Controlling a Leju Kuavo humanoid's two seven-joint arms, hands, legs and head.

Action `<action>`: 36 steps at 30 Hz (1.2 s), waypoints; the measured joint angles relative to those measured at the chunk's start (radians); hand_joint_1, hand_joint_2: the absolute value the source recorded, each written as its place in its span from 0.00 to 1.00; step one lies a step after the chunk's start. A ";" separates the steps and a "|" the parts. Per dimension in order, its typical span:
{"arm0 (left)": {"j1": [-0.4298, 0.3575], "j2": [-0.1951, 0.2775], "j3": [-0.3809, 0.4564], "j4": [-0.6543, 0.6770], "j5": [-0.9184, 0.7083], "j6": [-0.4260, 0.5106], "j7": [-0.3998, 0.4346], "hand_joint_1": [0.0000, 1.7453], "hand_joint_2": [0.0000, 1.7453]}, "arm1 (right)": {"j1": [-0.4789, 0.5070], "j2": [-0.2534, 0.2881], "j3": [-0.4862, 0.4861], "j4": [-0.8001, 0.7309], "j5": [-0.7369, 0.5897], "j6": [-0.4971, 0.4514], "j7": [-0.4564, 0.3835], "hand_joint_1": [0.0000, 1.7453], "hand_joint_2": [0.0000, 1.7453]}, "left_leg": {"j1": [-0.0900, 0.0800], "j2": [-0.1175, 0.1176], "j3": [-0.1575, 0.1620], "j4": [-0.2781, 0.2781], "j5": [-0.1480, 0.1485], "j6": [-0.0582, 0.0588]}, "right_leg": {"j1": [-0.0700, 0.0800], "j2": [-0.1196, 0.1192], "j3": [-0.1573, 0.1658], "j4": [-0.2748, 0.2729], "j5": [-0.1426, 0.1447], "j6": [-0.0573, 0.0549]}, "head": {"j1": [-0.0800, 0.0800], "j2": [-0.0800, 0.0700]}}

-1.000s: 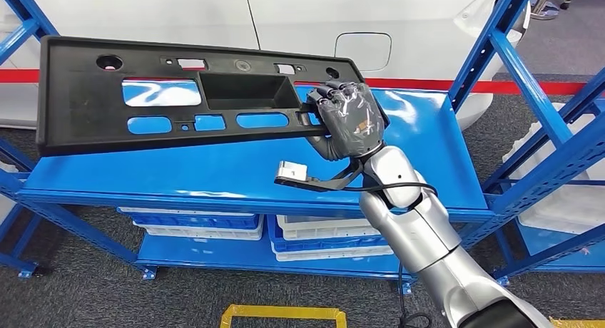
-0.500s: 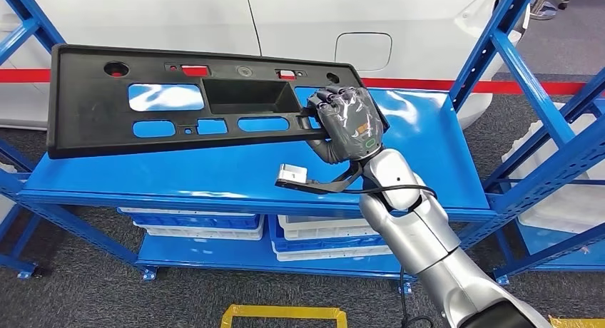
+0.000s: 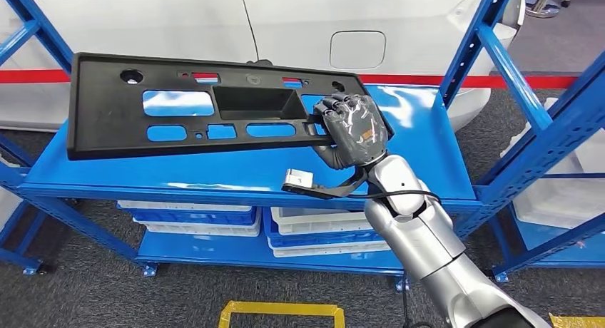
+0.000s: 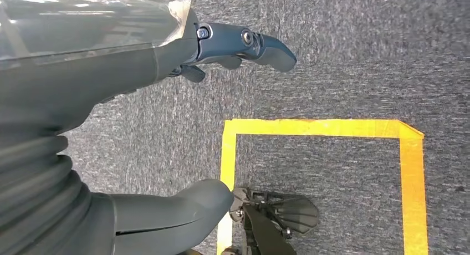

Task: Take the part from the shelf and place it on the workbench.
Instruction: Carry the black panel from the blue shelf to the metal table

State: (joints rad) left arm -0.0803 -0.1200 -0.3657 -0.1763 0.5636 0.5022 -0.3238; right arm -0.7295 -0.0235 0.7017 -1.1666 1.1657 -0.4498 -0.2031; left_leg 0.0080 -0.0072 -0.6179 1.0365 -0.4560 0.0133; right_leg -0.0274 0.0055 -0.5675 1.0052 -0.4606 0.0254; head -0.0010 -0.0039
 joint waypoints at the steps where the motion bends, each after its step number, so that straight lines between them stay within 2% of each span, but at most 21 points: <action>1: 0.000 0.000 0.001 0.000 0.000 0.001 -0.003 0.00 1.00 | -0.002 0.001 0.000 0.000 -0.001 0.000 0.000 1.00 0.00 | 0.003 0.001 -0.016 0.039 -0.034 -0.007 | -0.003 -0.001 -0.006 -0.002 0.007 -0.010 | -0.005 0.000; 4: 0.000 0.000 0.003 0.000 0.000 0.002 -0.006 0.00 1.00 | -0.002 0.003 0.000 0.001 -0.002 0.000 -0.001 1.00 0.00 | 0.009 0.003 -0.081 0.225 -0.150 -0.023 | -0.001 -0.005 -0.030 -0.001 0.024 -0.027 | -0.017 0.000; 6: 0.000 0.000 0.003 0.000 0.000 0.002 -0.006 0.00 1.00 | -0.001 0.003 0.000 0.002 -0.001 0.000 -0.001 1.00 0.00 | 0.014 0.004 -0.073 0.256 -0.148 -0.028 | -0.001 -0.006 -0.046 0.000 0.036 -0.025 | -0.018 0.000; 8: -0.001 0.001 0.004 0.000 0.000 0.002 -0.007 0.00 1.00 | -0.001 0.003 0.000 0.004 -0.002 0.000 -0.001 1.00 0.00 | 0.018 0.004 0.006 0.150 -0.093 -0.028 | -0.003 -0.006 -0.058 0.002 0.047 -0.017 | -0.021 0.000; 10: -0.002 0.001 0.004 0.000 -0.001 0.001 -0.007 0.00 1.00 | -0.003 0.003 0.000 0.004 -0.005 0.000 -0.001 1.00 0.00 | 0.018 0.002 0.092 0.016 -0.064 -0.026 | 0.000 -0.005 -0.066 0.004 0.058 -0.005 | -0.024 0.000; 12: -0.003 0.001 0.003 0.000 -0.002 0.000 -0.007 0.00 1.00 | -0.004 0.002 0.000 0.004 -0.007 0.000 -0.001 1.00 0.00 | 0.012 -0.001 0.116 -0.033 -0.064 -0.019 | 0.004 -0.006 -0.070 0.002 0.071 0.013 | -0.024 0.000; 14: -0.003 0.000 0.003 0.000 -0.003 -0.001 -0.008 0.00 1.00 | -0.004 0.001 0.000 0.005 -0.008 0.000 -0.001 1.00 0.00 | 0.007 0.001 0.104 -0.037 -0.048 -0.002 | 0.005 -0.006 -0.075 0.000 0.078 0.029 | -0.021 0.000; 16: -0.003 -0.001 0.003 0.000 -0.003 -0.005 -0.016 0.00 1.00 | -0.004 -0.002 0.000 0.006 -0.007 0.000 0.000 1.00 0.00 | 0.006 0.006 0.086 -0.043 -0.025 0.020 | 0.007 -0.006 -0.102 0.042 0.037 0.025 | -0.016 0.000; 18: -0.003 -0.003 0.003 0.000 -0.004 -0.003 -0.029 0.00 1.00 | -0.003 -0.007 0.000 0.008 -0.005 -0.001 0.004 1.00 0.00 | 0.003 0.008 0.060 -0.045 -0.003 0.033 | 0.007 -0.006 -0.146 0.165 -0.049 0.011 | -0.007 0.000; 20: -0.003 -0.008 0.003 0.000 -0.007 0.000 -0.036 0.00 1.00 | 0.002 -0.012 -0.001 0.010 -0.001 -0.002 0.008 1.00 0.00 | -0.002 0.009 0.034 -0.044 0.017 0.038 | 0.007 -0.006 -0.170 0.283 -0.097 0.013 | -0.001 0.000; 21: -0.003 -0.011 0.003 0.000 -0.008 0.000 -0.037 0.00 1.00 | 0.005 -0.014 -0.001 0.011 0.000 -0.002 0.009 1.00 0.00 | -0.004 0.009 0.021 -0.043 0.027 0.038 | 0.009 -0.006 -0.159 0.300 -0.094 0.020 | 0.001 0.000; 22: -0.003 -0.013 0.003 0.000 -0.008 0.000 -0.038 0.00 1.00 | 0.007 -0.017 -0.001 0.011 0.001 -0.003 0.010 1.00 0.00 | -0.007 0.009 0.009 -0.042 0.036 0.037 | 0.012 -0.006 -0.128 0.276 -0.077 0.027 | 0.003 0.000; 24: -0.003 -0.017 0.003 0.000 -0.009 0.000 -0.038 0.00 1.00 | 0.007 -0.019 -0.001 0.010 0.004 -0.003 0.013 1.00 0.00 | -0.012 0.009 -0.010 -0.039 0.052 0.034 | 0.020 -0.006 -0.021 0.140 -0.049 0.027 | 0.006 0.000; 26: -0.003 -0.018 0.003 0.000 -0.012 -0.002 -0.038 0.00 1.00 | 0.007 -0.020 -0.001 0.008 0.009 -0.004 0.017 1.00 0.00 | -0.017 0.009 -0.022 -0.036 0.067 0.026 | 0.028 -0.006 0.064 0.009 -0.054 0.012 | 0.005 0.000; 27: -0.004 -0.018 0.003 0.000 -0.015 -0.003 -0.038 0.00 1.00 | 0.008 -0.020 -0.001 0.006 0.010 -0.004 0.019 1.00 0.00 | -0.018 0.009 -0.025 -0.036 0.074 0.022 | 0.032 -0.006 0.082 -0.021 -0.059 0.006 | 0.005 0.000; 29: -0.003 -0.018 0.003 0.000 -0.019 -0.004 -0.038 0.00 1.00 | 0.010 -0.022 -0.001 0.006 0.012 -0.004 0.022 1.00 0.00 | -0.015 0.007 -0.031 -0.036 0.085 0.011 | 0.025 -0.007 0.071 -0.029 -0.048 -0.006 | 0.003 0.000; 31: -0.002 -0.017 0.003 0.000 -0.020 -0.004 -0.037 0.00 1.00 | 0.011 -0.022 -0.001 0.006 0.014 -0.004 0.022 1.00 0.00 | -0.011 0.004 -0.048 -0.007 0.045 0.000 | 0.013 -0.010 0.056 -0.034 -0.029 -0.025 | 0.000 0.000; 33: -0.003 -0.016 0.003 0.001 -0.021 -0.004 -0.037 0.00 1.00 | 0.012 -0.020 0.000 0.006 0.015 -0.003 0.023 1.00 0.00 | -0.004 0.003 -0.080 0.095 -0.055 -0.014 | 0.010 -0.012 0.035 -0.034 -0.006 -0.037 | -0.007 0.000; 34: -0.003 -0.016 0.003 0.001 -0.021 -0.004 -0.037 0.00 1.00 | 0.012 -0.020 0.000 0.006 0.015 -0.003 0.023 1.00 0.00 | 0.000 0.003 -0.096 0.162 -0.098 -0.021 | 0.010 -0.012 0.021 -0.033 0.005 -0.038 | -0.010 0.000; 35: -0.002 -0.016 0.003 0.001 -0.021 -0.004 -0.037 0.00 1.00 | 0.014 -0.020 0.000 0.006 0.015 -0.003 0.023 1.00 0.00 | 0.005 0.004 -0.105 0.220 -0.119 -0.027 | 0.010 -0.013 0.006 -0.031 0.016 -0.035 | -0.012 0.000; 36: -0.003 -0.015 0.003 0.001 -0.021 -0.004 -0.037 0.00 1.00 | 0.016 -0.020 0.000 0.006 0.015 -0.003 0.023 1.00 0.00 | 0.009 0.004 -0.103 0.253 -0.114 -0.032 | 0.009 -0.013 -0.008 -0.028 0.025 -0.032 | -0.013 0.000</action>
State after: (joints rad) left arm -0.0829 -0.1354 -0.3631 -0.1757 0.5428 0.4979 -0.3606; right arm -0.7140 -0.0431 0.7015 -1.1602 1.1810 -0.4532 -0.1804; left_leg 0.0167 -0.0032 -0.7207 1.2895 -0.5697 -0.0183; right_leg -0.0186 -0.0073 -0.5755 0.9770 -0.4354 -0.0069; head -0.0140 -0.0042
